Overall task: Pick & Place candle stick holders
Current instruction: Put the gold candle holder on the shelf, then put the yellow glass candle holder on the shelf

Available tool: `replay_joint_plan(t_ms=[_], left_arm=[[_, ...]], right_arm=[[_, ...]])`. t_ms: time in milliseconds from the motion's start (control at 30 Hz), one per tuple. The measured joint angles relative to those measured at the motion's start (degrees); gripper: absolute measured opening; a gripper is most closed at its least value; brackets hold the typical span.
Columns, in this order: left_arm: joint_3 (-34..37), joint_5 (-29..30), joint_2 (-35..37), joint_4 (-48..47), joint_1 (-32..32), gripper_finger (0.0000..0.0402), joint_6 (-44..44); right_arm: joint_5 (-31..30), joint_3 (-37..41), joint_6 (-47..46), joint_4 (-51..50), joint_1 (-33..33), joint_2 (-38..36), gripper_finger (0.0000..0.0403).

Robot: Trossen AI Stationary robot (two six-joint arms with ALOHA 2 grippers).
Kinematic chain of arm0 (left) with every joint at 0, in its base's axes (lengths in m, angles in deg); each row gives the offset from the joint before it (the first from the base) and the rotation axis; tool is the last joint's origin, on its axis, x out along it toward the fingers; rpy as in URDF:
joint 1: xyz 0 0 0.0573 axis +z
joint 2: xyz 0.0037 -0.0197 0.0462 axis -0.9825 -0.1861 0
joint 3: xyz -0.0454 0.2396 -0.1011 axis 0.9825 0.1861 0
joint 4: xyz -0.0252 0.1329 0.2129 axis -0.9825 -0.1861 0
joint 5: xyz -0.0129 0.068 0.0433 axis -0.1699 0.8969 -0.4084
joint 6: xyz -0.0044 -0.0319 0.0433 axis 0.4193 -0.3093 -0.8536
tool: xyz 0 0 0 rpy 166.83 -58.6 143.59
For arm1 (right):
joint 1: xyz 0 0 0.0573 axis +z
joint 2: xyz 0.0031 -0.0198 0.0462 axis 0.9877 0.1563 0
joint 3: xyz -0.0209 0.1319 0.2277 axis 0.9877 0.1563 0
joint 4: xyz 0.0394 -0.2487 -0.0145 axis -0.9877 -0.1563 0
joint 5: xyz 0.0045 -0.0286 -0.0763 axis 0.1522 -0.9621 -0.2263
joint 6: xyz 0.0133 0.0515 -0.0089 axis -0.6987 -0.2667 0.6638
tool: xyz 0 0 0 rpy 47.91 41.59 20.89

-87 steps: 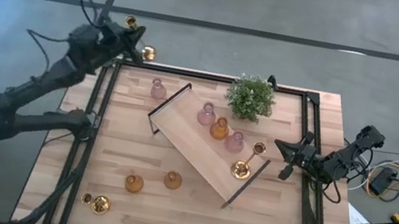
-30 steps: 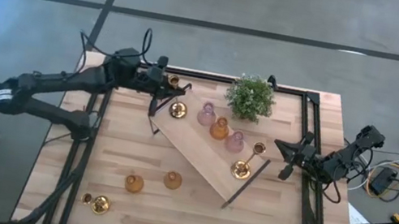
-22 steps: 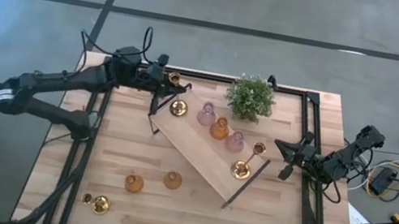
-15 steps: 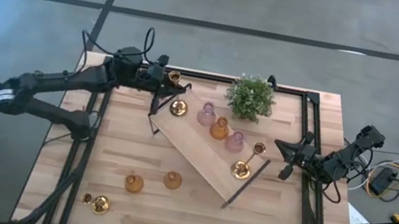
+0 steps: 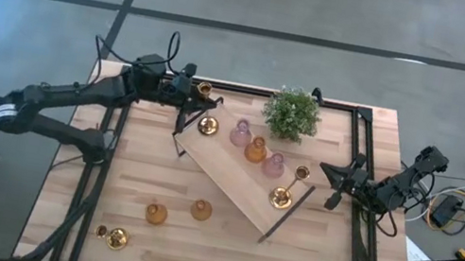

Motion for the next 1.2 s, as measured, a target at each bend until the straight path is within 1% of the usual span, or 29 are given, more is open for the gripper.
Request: replay_joint_plan(t_ms=[67, 167, 667, 800, 900, 1033, 1200], left_arm=[[0.00, 0.00, 0.00, -0.01, 0.15, 0.0035, -0.01], [0.00, 0.28, 0.00, 0.00, 0.55, 0.0055, -0.02], [-0.07, 4.61, 0.02, -0.63, 1.91, 0.0207, -0.01], [-1.48, 5.39, 0.10, -5.50, 2.44, 0.0242, -0.02], [-3.21, 5.42, 0.21, -10.80, 2.44, 0.0258, -0.03], [-6.13, 5.59, 1.16, -19.14, 2.44, 0.0264, -1.31], [-9.90, 8.12, 3.26, -29.13, 2.42, 0.0264, -1.41]], right_arm=[[0.01, 0.00, -0.10, 0.01, 0.01, 0.00, 0.0008], [0.01, 0.00, -0.04, 0.00, 0.01, 0.00, 0.0008], [0.01, 0.00, -0.11, 0.00, 0.00, 0.00, 0.0008], [0.00, 0.00, -0.13, 0.01, -0.01, 0.00, 0.0008], [-0.01, 0.00, 0.02, 0.01, -0.01, 0.00, 0.0008], [0.00, 0.00, 0.02, -0.01, -0.01, 0.00, 0.0008], [0.01, 0.00, 0.01, -0.01, -0.01, 0.00, 0.0008]])
